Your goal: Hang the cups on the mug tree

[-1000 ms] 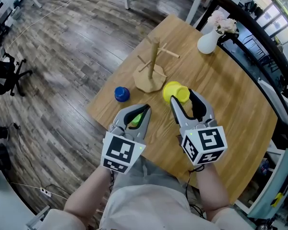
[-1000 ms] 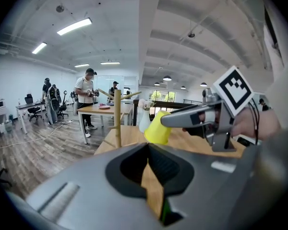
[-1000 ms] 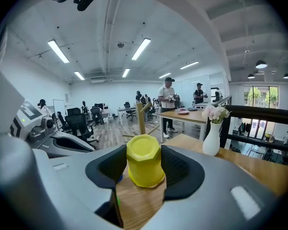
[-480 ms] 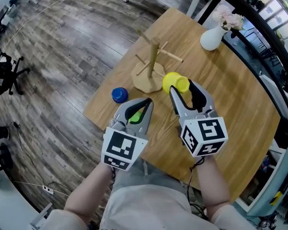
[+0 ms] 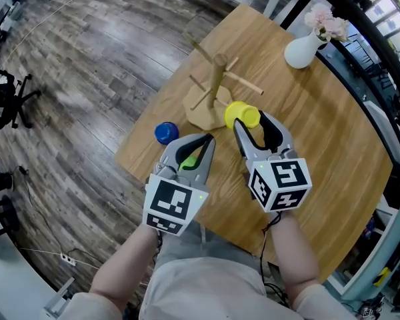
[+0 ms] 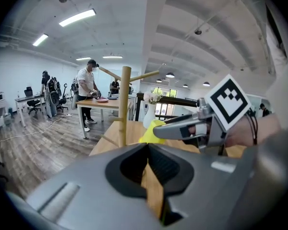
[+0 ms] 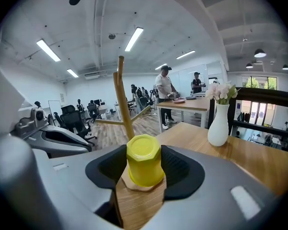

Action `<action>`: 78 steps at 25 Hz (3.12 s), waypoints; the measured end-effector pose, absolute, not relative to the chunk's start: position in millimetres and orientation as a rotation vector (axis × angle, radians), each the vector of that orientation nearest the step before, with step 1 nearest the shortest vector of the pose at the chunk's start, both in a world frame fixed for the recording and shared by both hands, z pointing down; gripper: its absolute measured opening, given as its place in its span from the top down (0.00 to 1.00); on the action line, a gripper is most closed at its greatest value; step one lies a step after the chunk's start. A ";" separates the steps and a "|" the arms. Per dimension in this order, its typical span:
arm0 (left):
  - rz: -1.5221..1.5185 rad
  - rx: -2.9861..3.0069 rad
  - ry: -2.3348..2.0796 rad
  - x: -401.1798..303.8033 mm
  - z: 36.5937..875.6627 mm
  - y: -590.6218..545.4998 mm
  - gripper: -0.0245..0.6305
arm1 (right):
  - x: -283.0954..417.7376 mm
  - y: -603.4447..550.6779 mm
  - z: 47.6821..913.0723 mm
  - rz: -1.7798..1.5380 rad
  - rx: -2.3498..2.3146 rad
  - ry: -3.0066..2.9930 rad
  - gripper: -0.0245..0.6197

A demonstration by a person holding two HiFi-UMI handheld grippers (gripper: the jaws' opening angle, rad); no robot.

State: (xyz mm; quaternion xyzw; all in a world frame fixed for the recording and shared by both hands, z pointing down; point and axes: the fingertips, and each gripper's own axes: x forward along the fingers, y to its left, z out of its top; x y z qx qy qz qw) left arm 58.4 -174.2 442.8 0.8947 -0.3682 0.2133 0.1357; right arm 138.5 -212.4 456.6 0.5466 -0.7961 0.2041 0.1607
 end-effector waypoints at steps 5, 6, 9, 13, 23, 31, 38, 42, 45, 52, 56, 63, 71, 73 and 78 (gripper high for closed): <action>0.629 2.576 -1.077 55.1 452.3 -179.7 0.96 | 136.1 -215.1 473.6 0.615 1.542 -2.258 0.61; 0.631 2.571 -1.081 53.5 454.1 -180.3 0.96 | 134.9 -215.2 476.8 0.618 1.536 -2.255 0.61; 0.636 2.560 -1.087 48.4 456.7 -182.2 0.96 | 128.7 -217.3 485.5 0.617 1.508 -2.240 0.61; 0.639 2.551 -1.091 46.3 458.6 -184.8 0.96 | 124.6 -221.7 495.9 0.624 1.480 -2.219 0.61; 0.642 2.536 -1.103 38.5 465.0 -180.1 0.96 | 119.9 -215.3 500.1 0.581 1.450 -2.199 0.61; 0.612 2.550 -1.157 23.0 441.2 -172.5 0.96 | 115.1 -197.1 458.0 0.539 1.497 -2.258 0.63; 0.543 2.631 -1.260 3.5 381.7 -151.8 0.96 | 97.5 -169.0 397.3 0.445 1.500 -2.385 0.81; 0.519 2.676 -1.314 -9.6 347.3 -134.6 0.96 | 85.0 -147.6 360.0 0.380 1.488 -2.442 0.88; 0.502 2.691 -1.346 -18.8 328.8 -120.0 0.96 | 77.0 -129.3 338.0 0.348 1.473 -2.482 0.91; 0.467 2.711 -1.391 -33.3 299.0 -82.9 0.96 | 65.5 -84.6 300.5 0.306 1.469 -2.543 0.92; 0.463 2.699 -1.393 -38.4 297.5 -64.3 0.96 | 58.8 -65.1 295.2 0.326 1.459 -2.567 0.95; 0.311 2.595 -1.321 -49.7 303.4 -55.1 0.96 | 49.9 -57.3 303.8 0.349 1.455 -2.568 0.96; 0.424 2.634 -1.364 -53.1 314.3 -52.7 0.96 | 40.8 -56.9 313.0 0.375 1.423 -2.580 0.96; 0.425 2.621 -1.365 -55.3 317.8 -53.4 0.96 | 35.7 -57.5 313.0 0.390 1.406 -2.599 0.96; 0.437 2.610 -1.367 -60.0 327.5 -58.5 0.96 | 24.8 -63.0 318.3 0.387 1.384 -2.613 0.95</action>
